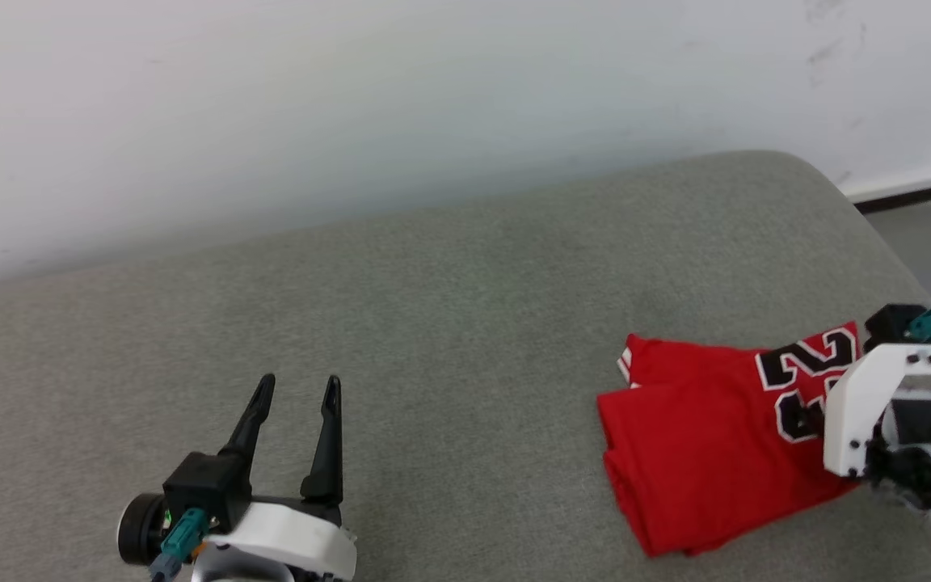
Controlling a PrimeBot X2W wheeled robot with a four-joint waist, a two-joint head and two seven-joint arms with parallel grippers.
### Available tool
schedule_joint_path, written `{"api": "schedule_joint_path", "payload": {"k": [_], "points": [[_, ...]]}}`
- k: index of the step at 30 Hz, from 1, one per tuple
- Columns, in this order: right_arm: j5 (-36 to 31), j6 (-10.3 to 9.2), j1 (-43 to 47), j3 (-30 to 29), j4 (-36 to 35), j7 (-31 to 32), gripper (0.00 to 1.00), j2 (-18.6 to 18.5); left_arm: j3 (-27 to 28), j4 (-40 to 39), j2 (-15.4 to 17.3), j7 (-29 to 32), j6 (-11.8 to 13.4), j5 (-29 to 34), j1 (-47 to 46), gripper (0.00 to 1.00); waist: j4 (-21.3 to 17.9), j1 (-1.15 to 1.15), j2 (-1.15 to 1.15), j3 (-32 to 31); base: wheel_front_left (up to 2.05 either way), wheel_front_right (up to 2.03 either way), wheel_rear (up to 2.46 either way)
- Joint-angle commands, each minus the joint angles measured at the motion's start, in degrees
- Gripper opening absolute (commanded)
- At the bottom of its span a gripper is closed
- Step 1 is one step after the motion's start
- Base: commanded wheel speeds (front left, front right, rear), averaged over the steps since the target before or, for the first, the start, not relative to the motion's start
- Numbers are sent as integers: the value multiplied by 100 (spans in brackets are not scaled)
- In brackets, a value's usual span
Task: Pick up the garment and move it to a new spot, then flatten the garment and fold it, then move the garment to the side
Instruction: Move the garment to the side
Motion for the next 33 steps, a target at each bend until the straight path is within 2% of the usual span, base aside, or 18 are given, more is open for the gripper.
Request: {"api": "schedule_joint_path", "payload": {"k": [1, 7, 14, 20, 21, 22, 23, 24, 30, 31, 33], "points": [[-53, -2, -212, -59, 24, -73, 0, -74, 11, -29, 17, -21, -33, 52, -165, 100, -526, 0, 0, 514, 0, 0, 0], [-286, -2, -919, -541, 267, -663, 0, -305, -123, -177, 132, 128, -233, 365, -1037, 100, -715, 0, 0, 1622, 0, 0, 0], [-677, -3, -1662, -1047, 615, -1688, 0, -775, -291, -343, 248, 416, -450, 700, -2031, 100, -494, 0, 0, 2667, 0, 0, 0], [-1170, -3, -2099, -1547, 1154, -2584, 0, -922, -363, -383, 253, 510, -538, 837, -2454, 100, -309, 0, 0, 3113, 0, 0, 0], [-1284, -3, -2159, -1633, 1268, -2728, 13, -895, -371, -380, 253, 514, -536, 853, -2488, 100, -293, 0, 0, 3147, 0, 0, 0], [-1407, -3, -2195, -1730, 1404, -2845, 44, -884, -380, -377, 248, 513, -541, 863, -2526, 100, -274, 0, 0, 3174, 0, 0, 0], [-1524, -3, -2231, -1819, 1527, -2975, 81, -850, -384, -363, 241, 505, -541, 858, -2555, 100, -261, 0, 0, 3187, 0, 0, 0], [-1690, -3, -2275, -1913, 1625, -3137, 100, -836, -389, -353, 231, 495, -541, 855, -2567, 100, -248, 0, 0, 3193, 0, 0, 0], [-2532, -4, -2378, -2446, 2127, -3865, 100, -814, -393, -157, 173, 374, -549, 753, -2445, 100, -205, 0, 0, 2938, 0, 0, 0], [-2838, -3, -2286, -2624, 2250, -4042, 100, -789, -367, -26, 160, 287, -531, 674, -2284, 100, -203, 0, 0, 2618, 0, 0, 0], [-2991, -3, -2134, -2689, 2312, -4106, 100, -740, -325, 76, 137, 228, -490, 597, -2101, 100, -220, 0, 0, 2315, 0, 0, 0]]}}
